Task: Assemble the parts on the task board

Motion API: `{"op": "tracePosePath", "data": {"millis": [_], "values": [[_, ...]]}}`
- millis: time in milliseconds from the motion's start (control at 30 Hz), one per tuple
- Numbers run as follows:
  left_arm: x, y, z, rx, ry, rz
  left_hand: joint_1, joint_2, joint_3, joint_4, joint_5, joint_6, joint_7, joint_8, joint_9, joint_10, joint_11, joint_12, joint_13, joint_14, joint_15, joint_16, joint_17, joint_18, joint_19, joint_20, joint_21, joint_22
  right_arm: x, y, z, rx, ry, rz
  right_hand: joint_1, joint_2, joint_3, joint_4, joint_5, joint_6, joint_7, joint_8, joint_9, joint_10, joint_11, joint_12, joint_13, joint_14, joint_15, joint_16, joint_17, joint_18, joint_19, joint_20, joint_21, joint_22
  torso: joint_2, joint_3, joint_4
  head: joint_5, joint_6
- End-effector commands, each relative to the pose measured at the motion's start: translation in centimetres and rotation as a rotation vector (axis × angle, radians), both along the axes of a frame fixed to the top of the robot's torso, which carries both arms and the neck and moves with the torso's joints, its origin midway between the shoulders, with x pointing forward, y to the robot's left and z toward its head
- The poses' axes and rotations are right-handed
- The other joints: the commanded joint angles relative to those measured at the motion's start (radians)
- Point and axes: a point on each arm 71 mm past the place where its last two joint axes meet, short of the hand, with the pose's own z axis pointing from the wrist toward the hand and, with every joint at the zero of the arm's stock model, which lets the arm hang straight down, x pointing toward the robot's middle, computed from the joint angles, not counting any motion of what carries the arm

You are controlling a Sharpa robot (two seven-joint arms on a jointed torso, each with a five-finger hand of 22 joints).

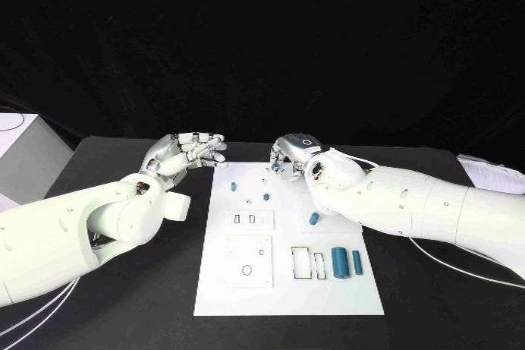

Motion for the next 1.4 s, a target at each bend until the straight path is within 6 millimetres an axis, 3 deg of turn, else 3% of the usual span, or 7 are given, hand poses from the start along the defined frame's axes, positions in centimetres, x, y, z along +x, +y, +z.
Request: {"op": "tracePosePath", "data": {"millis": [33,267,467,767,1167,1233,1400], "values": [[0.0,-0.2,0.2,-0.016,-0.013,-0.018,0.001,0.008,0.002,-0.006,0.003,-0.003,0.003,-0.004,0.001,-0.002,0.004,-0.002,0.001,-0.007,-0.003,-0.001,0.001,0.0,-0.004,0.001,0.005,0.001,-0.1,0.3,-0.1,0.002,0.007,0.009,-0.003,0.004,0.002,-0.006,0.007,-0.008,0.002,0.001,0.002,0.011,-0.007,0.002,0.001,0.034,-0.005,0.003,-0.001,-0.008,0.033,-0.004,0.006,0.088,0.001,0.0008,-0.002,0.001,0.001],[0.1,-0.2,0.2,-0.015,-0.013,-0.017,0.0,0.008,0.002,-0.006,0.003,-0.002,0.003,-0.004,0.002,-0.002,0.004,-0.002,0.001,-0.008,-0.003,-0.002,0.001,0.0,-0.005,0.001,0.005,0.001,0.0,0.8,0.0,0.017,-0.007,0.007,-0.005,0.001,0.004,-0.007,0.015,-0.011,0.003,0.001,0.006,0.009,-0.007,0.002,0.002,0.032,-0.005,0.002,-0.005,-0.007,0.031,-0.003,0.004,0.085,0.002,-0.0004,0.0018,0.0,0.003],[0.3,-0.1,0.2,-0.012,-0.014,-0.01,0.0,0.008,0.002,-0.006,0.003,-0.003,0.003,-0.004,0.002,-0.002,0.004,-0.002,0.001,-0.009,-0.003,-0.002,0.001,0.0,-0.006,0.001,0.005,0.002,-0.1,1.2,0.0,0.02,-0.008,0.012,-0.005,0.0,0.005,-0.008,0.017,-0.012,0.003,0.001,0.007,0.009,-0.007,0.002,0.002,0.032,-0.005,0.002,-0.004,-0.006,0.031,-0.003,0.003,0.084,0.004,-0.0008,0.0007,0.001,0.006],[0.4,-0.1,0.2,-0.012,-0.015,-0.01,0.0,0.008,0.002,-0.006,0.003,-0.003,0.003,-0.004,0.002,-0.002,0.004,-0.002,0.001,-0.01,-0.003,-0.002,0.001,0.0,-0.007,0.001,0.005,0.002,0.0,1.4,0.0,0.022,-0.004,0.003,-0.005,-0.001,0.005,-0.009,0.018,-0.012,0.003,0.001,0.007,0.008,-0.007,0.003,0.002,0.032,-0.005,0.002,-0.005,-0.006,0.031,-0.003,0.003,0.084,0.004,-0.0023,0.0017,0.002,-0.008],[0.5,-0.3,0.2,-0.012,-0.013,-0.013,0.0,0.008,0.002,-0.006,0.003,-0.003,0.003,-0.004,0.002,-0.002,0.004,-0.002,0.001,-0.01,-0.003,-0.002,0.001,0.0,-0.007,0.001,0.005,0.002,0.4,1.2,-0.5,-0.008,0.033,-0.023,-0.011,-0.008,0.005,-0.01,0.01,-0.019,0.005,-0.001,0.012,0.003,-0.004,0.002,0.002,0.03,-0.003,-0.001,-0.014,-0.004,0.027,-0.002,-0.004,0.076,0.006,-0.0033,0.0009,0.003,-0.011],[0.5,-0.3,0.2,-0.011,-0.012,-0.013,0.0,0.008,0.002,-0.006,0.003,-0.003,0.003,-0.004,0.002,-0.002,0.004,-0.002,0.001,-0.01,-0.003,-0.002,0.001,0.0,-0.007,0.001,0.005,0.002,0.5,1.2,-0.5,-0.011,0.035,-0.025,-0.013,-0.01,0.005,-0.01,0.008,-0.022,0.006,-0.002,0.013,0.001,-0.003,0.001,0.002,0.029,-0.003,-0.002,-0.017,-0.004,0.025,-0.001,-0.006,0.072,0.006,-0.0035,0.001,0.004,-0.022],[0.5,-0.3,0.2,-0.011,-0.011,-0.013,0.0,0.008,0.002,-0.007,0.003,-0.003,0.003,-0.004,0.002,-0.002,0.004,-0.002,0.001,-0.012,-0.002,-0.003,0.001,0.0,-0.009,0.001,0.006,0.002,0.6,1.2,-0.6,-0.015,0.039,-0.024,-0.017,-0.013,0.007,-0.01,0.002,-0.03,0.008,-0.006,0.015,-0.006,-0.001,0.001,0.001,0.027,-0.001,-0.004,-0.021,-0.003,0.023,0.0,-0.008,0.07,0.005,-0.0039,-0.0001,0.003,-0.028]]}}
